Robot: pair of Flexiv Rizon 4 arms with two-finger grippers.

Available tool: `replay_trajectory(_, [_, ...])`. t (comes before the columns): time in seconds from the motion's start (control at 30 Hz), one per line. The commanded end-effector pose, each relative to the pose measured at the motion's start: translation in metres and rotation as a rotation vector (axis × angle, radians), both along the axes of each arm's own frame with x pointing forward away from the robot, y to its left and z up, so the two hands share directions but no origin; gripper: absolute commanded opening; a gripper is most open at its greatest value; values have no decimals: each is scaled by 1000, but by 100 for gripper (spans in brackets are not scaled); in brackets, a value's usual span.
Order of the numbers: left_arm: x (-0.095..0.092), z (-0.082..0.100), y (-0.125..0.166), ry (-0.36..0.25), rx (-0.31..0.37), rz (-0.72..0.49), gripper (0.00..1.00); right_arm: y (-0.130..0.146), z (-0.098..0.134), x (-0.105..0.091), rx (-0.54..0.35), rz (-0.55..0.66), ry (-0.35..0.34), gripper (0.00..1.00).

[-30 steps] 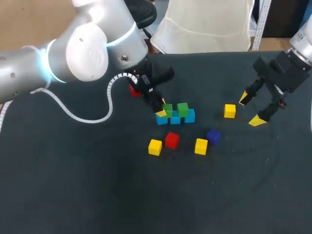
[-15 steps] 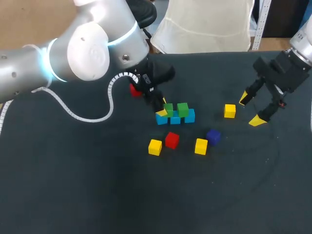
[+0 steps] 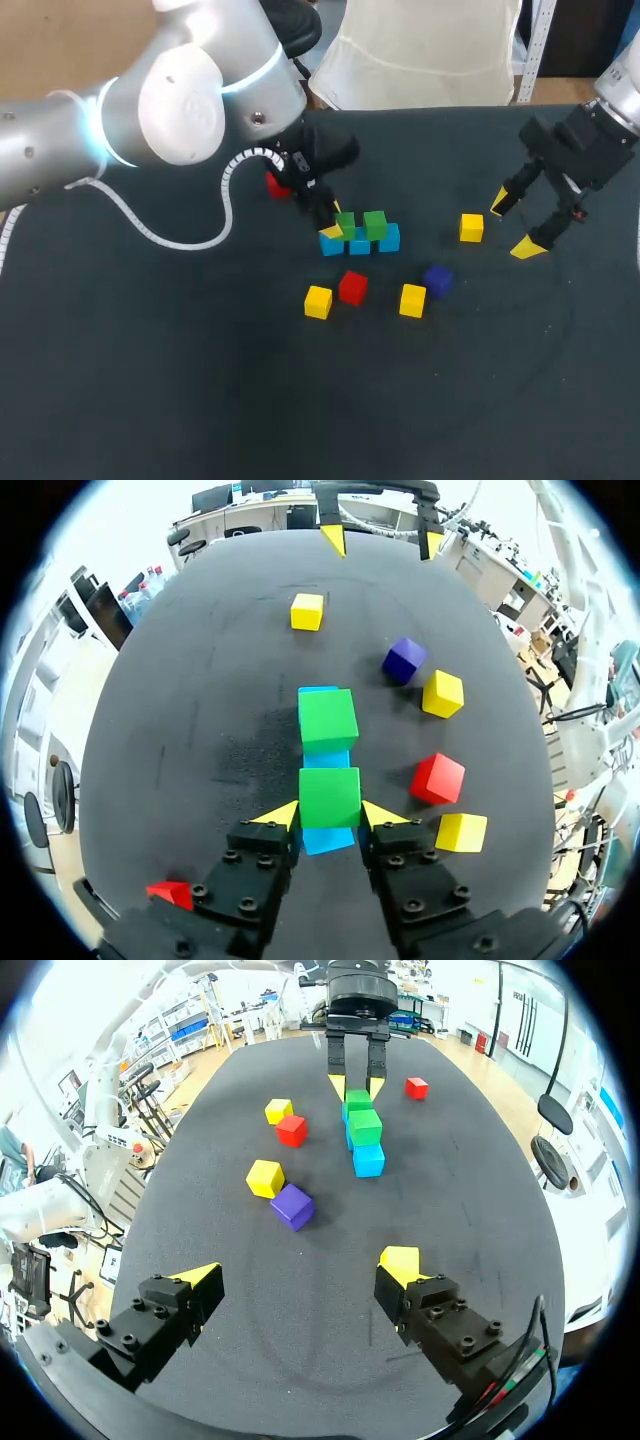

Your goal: Place the blue cubes, place green cubes on the blue cubes, place the yellow cubes on the green cubes, then place the red cubes on the yellow cubes, and place purple cube on the red cubes.

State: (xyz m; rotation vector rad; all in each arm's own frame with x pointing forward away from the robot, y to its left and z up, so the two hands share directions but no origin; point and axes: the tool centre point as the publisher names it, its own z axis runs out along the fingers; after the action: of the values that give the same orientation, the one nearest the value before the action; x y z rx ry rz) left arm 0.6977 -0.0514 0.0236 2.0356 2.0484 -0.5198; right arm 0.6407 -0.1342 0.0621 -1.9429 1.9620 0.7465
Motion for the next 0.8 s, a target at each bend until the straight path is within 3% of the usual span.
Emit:
replay_trajectory(0.03, [3, 0, -1, 6, 4, -3, 28, 0, 0, 1, 2, 2, 1, 100])
replay_trajectory(0.23, [3, -1, -1, 11, 3, -1, 36, 0, 0, 1, 2, 2, 1, 100])
replay_trajectory(0.47, [3, -1, -1, 12, 4, -3, 37, 0, 0, 1, 2, 2, 1, 100])
replay_trajectory(0.6, [3, -1, -2, 14, 3, -4, 49, 0, 0, 1, 2, 2, 1, 100])
replay_trajectory(0.63, [3, -1, -2, 14, 2, -4, 54, 0, 0, 1, 2, 2, 1, 100])
replay_trajectory(0.73, [2, 0, -2, 16, -2, -4, 95, 0, 0, 1, 2, 2, 1, 100])
replay_trajectory(0.8, [2, 2, -1, 18, -4, -3, 100, 0, 0, 1, 2, 2, 1, 100])
